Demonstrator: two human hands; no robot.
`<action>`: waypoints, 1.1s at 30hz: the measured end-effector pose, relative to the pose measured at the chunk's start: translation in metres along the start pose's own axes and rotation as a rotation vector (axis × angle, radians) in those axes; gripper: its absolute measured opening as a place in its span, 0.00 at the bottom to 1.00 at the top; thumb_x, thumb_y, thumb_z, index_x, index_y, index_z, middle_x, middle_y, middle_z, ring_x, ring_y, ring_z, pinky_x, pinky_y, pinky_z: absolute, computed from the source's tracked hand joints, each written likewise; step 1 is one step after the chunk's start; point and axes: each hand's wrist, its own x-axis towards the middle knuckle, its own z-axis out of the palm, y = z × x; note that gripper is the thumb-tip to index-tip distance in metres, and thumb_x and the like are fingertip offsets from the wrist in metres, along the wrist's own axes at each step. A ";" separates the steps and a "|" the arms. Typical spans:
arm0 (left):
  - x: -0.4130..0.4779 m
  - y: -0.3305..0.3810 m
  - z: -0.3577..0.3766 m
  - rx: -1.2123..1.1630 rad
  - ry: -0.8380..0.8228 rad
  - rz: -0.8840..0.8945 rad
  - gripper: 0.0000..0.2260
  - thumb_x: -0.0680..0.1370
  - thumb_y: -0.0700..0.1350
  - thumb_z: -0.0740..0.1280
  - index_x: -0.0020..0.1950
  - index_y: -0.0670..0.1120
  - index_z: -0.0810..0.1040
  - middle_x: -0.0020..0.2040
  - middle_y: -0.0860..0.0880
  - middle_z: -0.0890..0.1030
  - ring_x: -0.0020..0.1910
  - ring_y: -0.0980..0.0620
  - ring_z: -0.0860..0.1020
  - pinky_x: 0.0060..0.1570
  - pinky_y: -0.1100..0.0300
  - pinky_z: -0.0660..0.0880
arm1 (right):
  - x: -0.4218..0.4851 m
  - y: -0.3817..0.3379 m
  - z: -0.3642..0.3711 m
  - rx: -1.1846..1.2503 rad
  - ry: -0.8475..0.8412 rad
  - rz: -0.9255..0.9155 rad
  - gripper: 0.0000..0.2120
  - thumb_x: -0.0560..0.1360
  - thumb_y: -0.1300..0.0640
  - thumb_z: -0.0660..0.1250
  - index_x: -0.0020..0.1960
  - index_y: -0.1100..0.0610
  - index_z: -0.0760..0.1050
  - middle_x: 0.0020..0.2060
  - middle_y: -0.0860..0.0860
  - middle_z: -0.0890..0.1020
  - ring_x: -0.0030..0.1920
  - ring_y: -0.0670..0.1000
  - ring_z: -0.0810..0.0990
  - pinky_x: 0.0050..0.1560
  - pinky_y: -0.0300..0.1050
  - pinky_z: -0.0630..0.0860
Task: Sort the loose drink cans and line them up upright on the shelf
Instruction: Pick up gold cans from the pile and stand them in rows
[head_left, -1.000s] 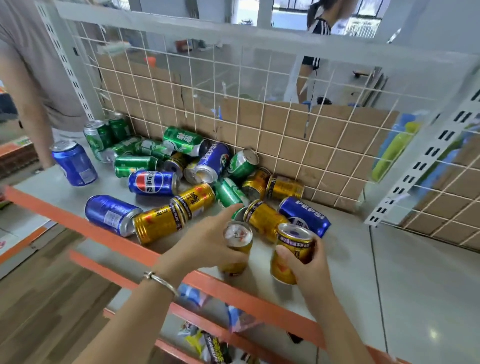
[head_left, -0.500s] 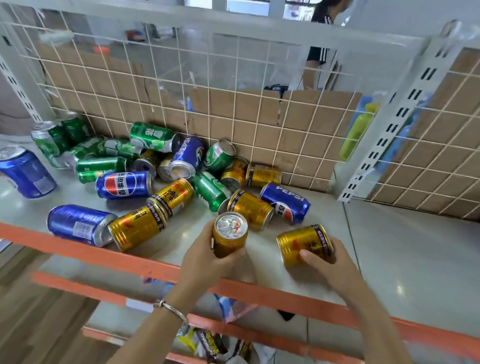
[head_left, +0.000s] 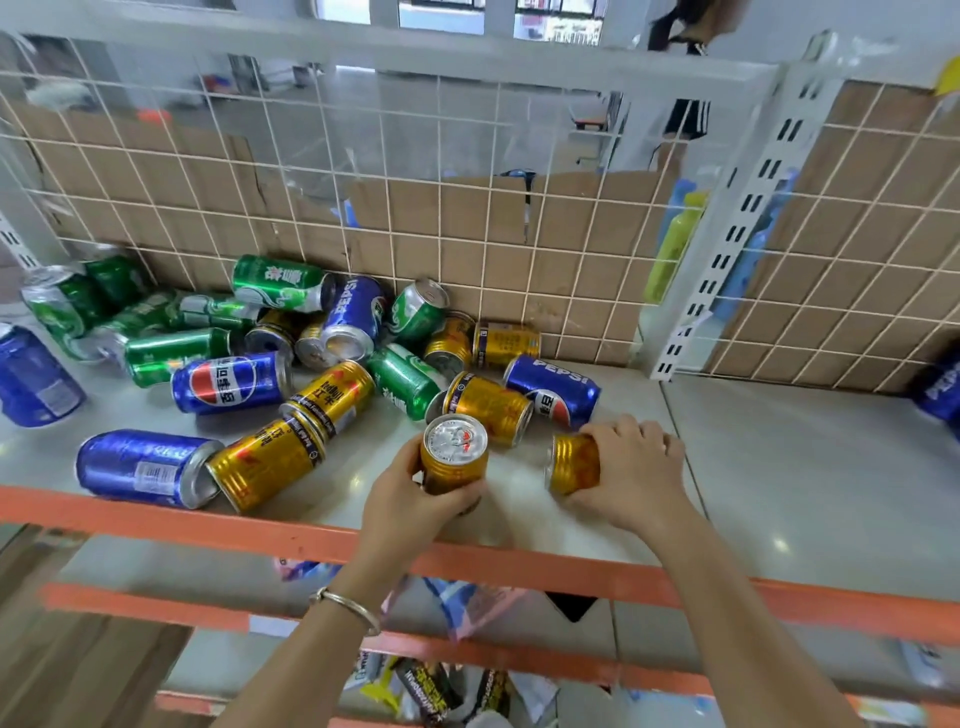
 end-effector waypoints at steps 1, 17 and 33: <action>0.001 0.000 0.000 -0.008 -0.023 0.001 0.25 0.60 0.52 0.80 0.53 0.61 0.75 0.49 0.59 0.82 0.48 0.60 0.80 0.48 0.61 0.77 | 0.001 -0.001 0.001 0.061 -0.021 0.032 0.36 0.66 0.37 0.71 0.68 0.46 0.63 0.63 0.50 0.68 0.63 0.53 0.65 0.64 0.50 0.61; -0.011 0.053 0.068 -0.419 -0.449 -0.145 0.23 0.71 0.60 0.66 0.62 0.51 0.73 0.55 0.50 0.82 0.51 0.53 0.82 0.46 0.62 0.78 | -0.053 0.027 0.009 1.484 -0.116 0.418 0.27 0.67 0.37 0.66 0.58 0.55 0.76 0.48 0.52 0.85 0.49 0.51 0.84 0.44 0.42 0.78; -0.133 0.152 0.268 -0.536 -0.908 -0.342 0.25 0.65 0.46 0.73 0.61 0.45 0.74 0.49 0.39 0.83 0.44 0.41 0.83 0.42 0.51 0.80 | -0.221 0.222 -0.052 1.412 0.295 0.579 0.28 0.62 0.58 0.78 0.59 0.51 0.71 0.50 0.50 0.82 0.50 0.49 0.82 0.51 0.44 0.77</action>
